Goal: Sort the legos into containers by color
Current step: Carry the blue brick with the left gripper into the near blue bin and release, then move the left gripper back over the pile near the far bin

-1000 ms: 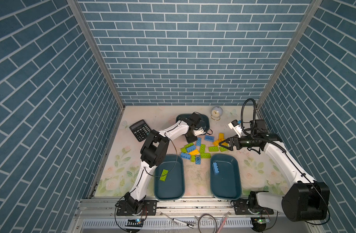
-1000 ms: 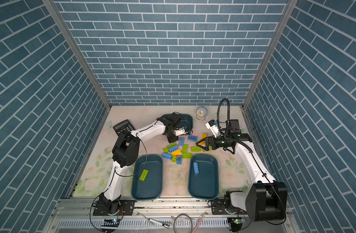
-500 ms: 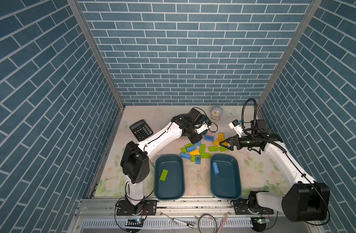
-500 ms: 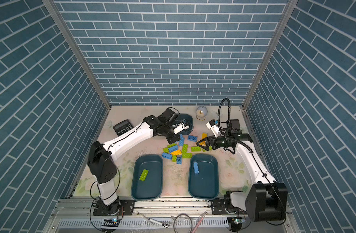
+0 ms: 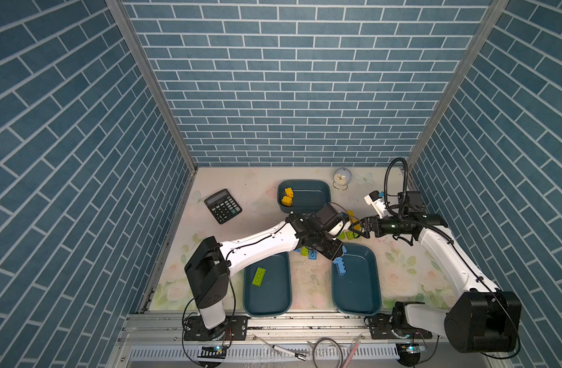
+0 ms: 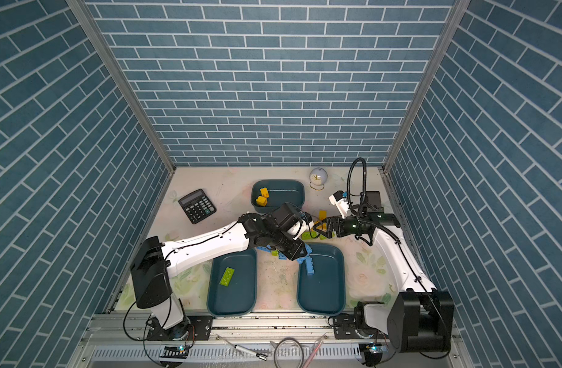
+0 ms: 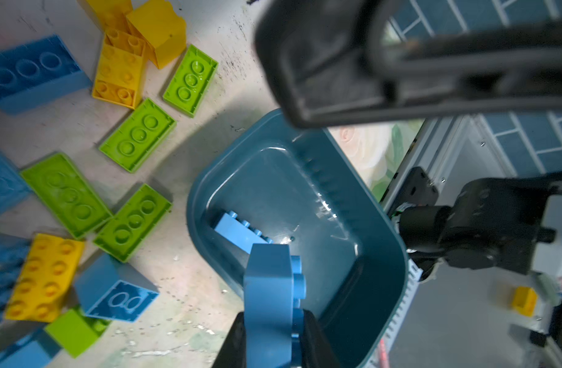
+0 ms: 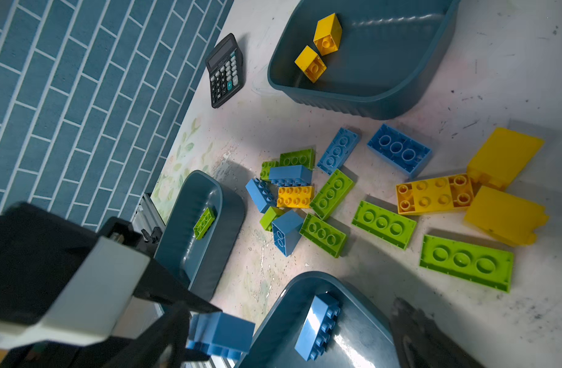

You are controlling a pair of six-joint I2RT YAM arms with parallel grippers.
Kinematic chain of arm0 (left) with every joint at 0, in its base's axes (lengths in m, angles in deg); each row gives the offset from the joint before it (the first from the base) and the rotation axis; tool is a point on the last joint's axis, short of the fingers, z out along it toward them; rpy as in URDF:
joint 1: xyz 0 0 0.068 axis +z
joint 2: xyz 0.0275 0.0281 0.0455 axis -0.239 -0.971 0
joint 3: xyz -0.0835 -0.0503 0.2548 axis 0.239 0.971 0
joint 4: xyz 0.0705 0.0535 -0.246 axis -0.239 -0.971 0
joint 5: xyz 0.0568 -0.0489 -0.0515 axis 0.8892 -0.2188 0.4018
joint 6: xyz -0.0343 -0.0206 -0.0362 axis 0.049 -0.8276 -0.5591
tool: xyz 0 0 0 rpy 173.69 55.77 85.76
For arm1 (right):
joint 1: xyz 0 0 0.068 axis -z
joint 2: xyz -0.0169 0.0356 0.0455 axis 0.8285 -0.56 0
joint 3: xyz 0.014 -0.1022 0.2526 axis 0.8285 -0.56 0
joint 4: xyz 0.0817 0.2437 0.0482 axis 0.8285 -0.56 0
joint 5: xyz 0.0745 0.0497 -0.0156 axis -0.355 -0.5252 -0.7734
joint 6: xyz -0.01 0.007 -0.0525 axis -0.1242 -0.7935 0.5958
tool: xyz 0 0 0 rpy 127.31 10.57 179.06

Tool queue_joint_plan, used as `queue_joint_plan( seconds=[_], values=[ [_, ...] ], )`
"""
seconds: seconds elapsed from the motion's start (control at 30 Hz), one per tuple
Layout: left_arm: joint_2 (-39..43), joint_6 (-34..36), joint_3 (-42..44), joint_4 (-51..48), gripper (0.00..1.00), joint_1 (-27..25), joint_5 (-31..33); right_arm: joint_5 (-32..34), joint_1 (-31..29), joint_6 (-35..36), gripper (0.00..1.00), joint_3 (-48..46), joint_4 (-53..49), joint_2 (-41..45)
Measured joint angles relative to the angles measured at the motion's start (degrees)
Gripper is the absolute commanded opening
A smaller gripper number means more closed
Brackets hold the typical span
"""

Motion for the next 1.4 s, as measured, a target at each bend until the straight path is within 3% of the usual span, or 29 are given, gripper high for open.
queue_joint_plan(
  seconds=[0.2,0.43,0.8,1.03,1.4],
  values=[
    [0.0,-9.3,1.0,2.2,0.23,-2.4,-1.0,1.4,0.0,-0.2,0.98,0.0,-0.1,0.0],
    [-1.8,-14.0,1.5,0.7,0.3,-5.9,-1.4,3.1,0.0,-0.3,0.98,-0.3,-0.4,0.9],
    [-3.3,-16.0,2.5,-1.7,0.6,-6.4,-0.2,5.0,0.0,-0.7,0.98,-2.7,-2.8,5.3],
    [-1.5,-9.3,-1.2,-9.2,0.69,-3.2,4.1,4.8,0.0,-0.7,0.97,-3.0,-3.1,6.4],
    [-3.2,14.6,-4.4,-16.5,0.7,16.0,13.8,3.5,0.0,-0.7,0.97,-3.8,-2.5,5.9]
  ],
)
